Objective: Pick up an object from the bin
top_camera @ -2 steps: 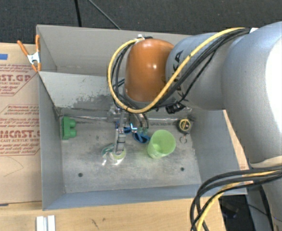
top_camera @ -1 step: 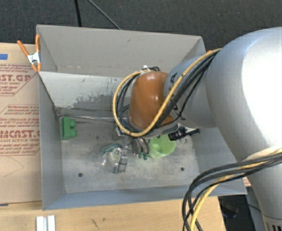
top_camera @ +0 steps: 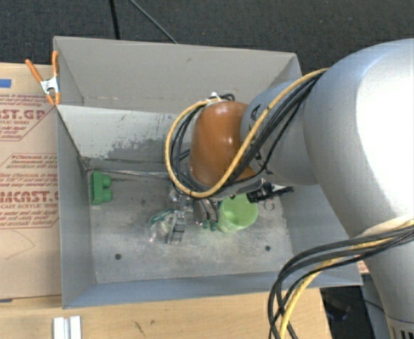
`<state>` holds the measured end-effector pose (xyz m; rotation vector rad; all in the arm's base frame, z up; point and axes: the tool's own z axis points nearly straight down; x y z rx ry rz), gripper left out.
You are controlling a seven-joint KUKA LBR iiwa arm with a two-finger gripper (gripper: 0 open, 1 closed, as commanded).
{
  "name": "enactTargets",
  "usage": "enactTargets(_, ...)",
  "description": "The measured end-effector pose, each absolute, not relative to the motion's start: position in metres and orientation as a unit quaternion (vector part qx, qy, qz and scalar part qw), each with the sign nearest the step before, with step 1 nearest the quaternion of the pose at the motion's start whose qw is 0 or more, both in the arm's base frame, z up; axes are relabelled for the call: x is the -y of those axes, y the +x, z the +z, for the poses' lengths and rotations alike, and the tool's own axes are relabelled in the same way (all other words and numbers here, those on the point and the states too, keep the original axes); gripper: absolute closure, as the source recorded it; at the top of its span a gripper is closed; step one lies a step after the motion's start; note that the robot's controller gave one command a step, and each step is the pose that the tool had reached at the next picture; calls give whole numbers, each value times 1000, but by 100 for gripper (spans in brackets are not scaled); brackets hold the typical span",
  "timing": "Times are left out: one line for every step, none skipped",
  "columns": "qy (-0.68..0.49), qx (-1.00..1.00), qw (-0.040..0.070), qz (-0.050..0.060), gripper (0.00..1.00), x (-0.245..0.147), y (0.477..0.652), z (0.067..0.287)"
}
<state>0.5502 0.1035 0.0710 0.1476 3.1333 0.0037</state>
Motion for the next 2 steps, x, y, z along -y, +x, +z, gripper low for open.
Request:
enactTargets(66,-998,4,1,100,-96,544,189)
enactTargets(67,-998,5,2,100,-105,528,310)
